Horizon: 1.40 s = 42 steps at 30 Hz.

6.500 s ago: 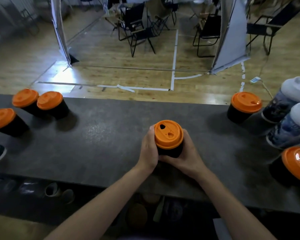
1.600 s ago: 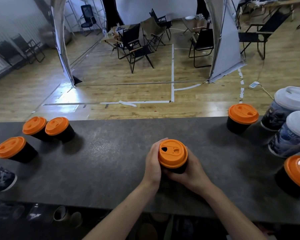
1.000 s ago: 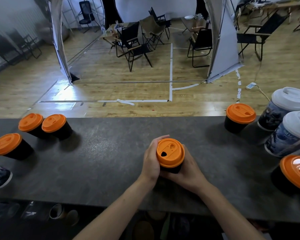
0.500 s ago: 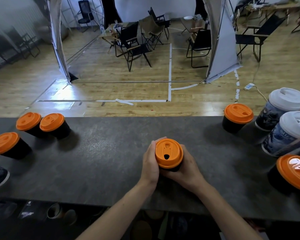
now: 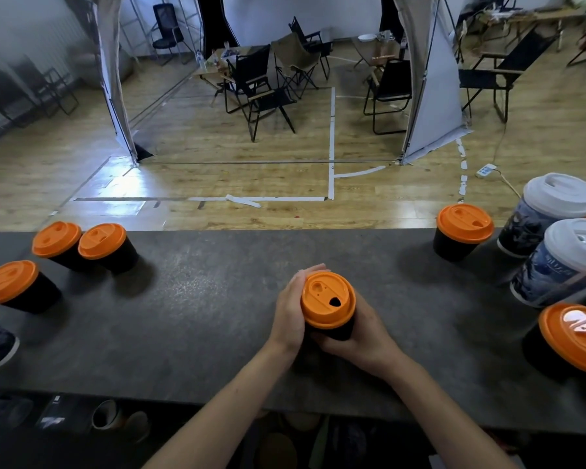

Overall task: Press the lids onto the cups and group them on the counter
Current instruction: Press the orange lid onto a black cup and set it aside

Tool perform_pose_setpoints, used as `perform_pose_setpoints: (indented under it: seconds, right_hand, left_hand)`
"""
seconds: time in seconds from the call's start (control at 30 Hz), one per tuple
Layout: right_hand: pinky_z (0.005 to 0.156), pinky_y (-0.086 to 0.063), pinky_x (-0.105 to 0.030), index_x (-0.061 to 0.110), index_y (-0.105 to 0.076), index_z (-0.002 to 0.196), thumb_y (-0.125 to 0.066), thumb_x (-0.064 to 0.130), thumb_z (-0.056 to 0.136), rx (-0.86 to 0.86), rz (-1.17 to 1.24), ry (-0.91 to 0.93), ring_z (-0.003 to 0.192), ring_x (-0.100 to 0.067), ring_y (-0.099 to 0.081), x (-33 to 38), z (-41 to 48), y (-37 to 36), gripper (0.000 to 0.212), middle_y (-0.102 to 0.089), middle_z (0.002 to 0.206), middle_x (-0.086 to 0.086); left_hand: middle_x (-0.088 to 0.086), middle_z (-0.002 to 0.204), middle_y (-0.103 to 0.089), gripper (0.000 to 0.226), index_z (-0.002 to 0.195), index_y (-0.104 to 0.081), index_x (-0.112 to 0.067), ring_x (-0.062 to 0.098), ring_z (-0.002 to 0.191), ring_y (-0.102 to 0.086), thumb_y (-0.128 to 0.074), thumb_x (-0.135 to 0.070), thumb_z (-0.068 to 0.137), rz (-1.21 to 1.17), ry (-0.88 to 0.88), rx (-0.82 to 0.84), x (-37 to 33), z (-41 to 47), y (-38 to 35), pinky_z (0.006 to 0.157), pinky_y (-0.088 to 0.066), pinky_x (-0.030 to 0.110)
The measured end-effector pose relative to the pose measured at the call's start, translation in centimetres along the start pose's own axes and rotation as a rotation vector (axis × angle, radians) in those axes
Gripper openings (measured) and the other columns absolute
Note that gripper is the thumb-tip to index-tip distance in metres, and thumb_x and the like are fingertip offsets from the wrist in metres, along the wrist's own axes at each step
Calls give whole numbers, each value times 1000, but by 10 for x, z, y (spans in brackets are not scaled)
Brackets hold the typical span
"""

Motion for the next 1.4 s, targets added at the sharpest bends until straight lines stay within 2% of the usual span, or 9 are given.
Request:
perform_pose_setpoints:
  seconds: [0.23, 0.43, 0.6, 0.8, 0.9, 1.03, 1.1, 1.2, 1.4]
  right_hand:
    - [97, -50, -21, 43, -45, 130, -89, 60, 60, -67, 3, 4, 119, 4, -58, 11, -1, 3, 84, -59, 126, 27]
    - [104, -51, -41, 35, -52, 139, -90, 50, 68, -21, 10, -18, 125, -5, -59, 3, 0, 3, 82, -63, 132, 13]
    - [100, -49, -20, 30, -49, 138, -94, 49, 64, -62, 53, 4, 122, 1, -59, 12, -1, 4, 89, -60, 131, 21]
    - [106, -50, -34, 33, -54, 138, -92, 46, 68, -18, 57, -24, 124, -1, -59, 3, 0, 3, 81, -64, 132, 15]
    - [108, -48, -36, 37, -48, 141, -90, 56, 66, 0, 10, -23, 129, -3, -55, 4, 0, 0, 87, -59, 136, 17]
    - [102, -51, -35, 30, -46, 134, -87, 55, 67, -11, 5, -59, 120, -2, -60, 0, 0, -1, 82, -63, 127, 16]
    - [98, -52, -28, 27, -48, 129, -87, 48, 68, -25, 93, -87, 115, -1, -62, 1, -2, 5, 76, -66, 123, 11]
    - [88, -54, -24, 29, -57, 120, -82, 52, 68, -21, 252, -174, 104, -5, -69, 13, -7, 8, 63, -73, 109, 9]
    - [73, -58, -35, 6, -62, 109, -75, 58, 63, -45, 603, -363, 80, -34, -77, 54, -11, 7, 70, -79, 91, -8]
  left_hand:
    - [1, 115, -74, 48, 119, -70, -18, 15, 111, -68, -33, -41, 100, -15, -39, -155, 5, -11, 9, 96, -52, 28]
    - [7, 112, -76, 53, 121, -71, -13, 20, 109, -71, -32, -42, 101, -52, 45, -13, 2, 5, 2, 94, -52, 29]
    - [3, 114, -73, 46, 120, -69, -18, 17, 109, -69, -32, -40, 102, 21, -39, -131, 5, -4, 8, 95, -54, 33]
    - [8, 113, -76, 56, 125, -69, -12, 21, 109, -71, -34, -46, 99, -49, 55, 21, -1, 10, 1, 94, -54, 27]
    - [6, 110, -77, 51, 117, -74, -13, 20, 107, -71, -36, -42, 98, -38, 60, -55, 2, 6, 10, 91, -53, 25]
    - [5, 99, -77, 38, 96, -75, -17, 24, 105, -69, -45, -38, 105, -192, 305, -250, 14, 5, 20, 94, -53, 35]
    - [2, 120, -71, 33, 115, -68, -20, 19, 119, -64, -40, -36, 108, -78, 152, -226, -8, 10, 22, 102, -49, 33]
    - [-2, 133, -66, 53, 126, -65, -19, 16, 126, -60, -34, -54, 103, -11, -88, -20, -38, 9, 18, 107, -47, 34]
    - [12, 114, -70, 59, 126, -60, -11, 27, 105, -68, -76, -40, 78, -110, 20, 146, -55, 1, 17, 88, -55, 35]
Point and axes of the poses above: each hand's wrist, its own z-axis towards the middle knuckle, its own y-axis out of the back of the hand, x = y × z, the point moved 8 cm from there along z, towards the middle knuckle
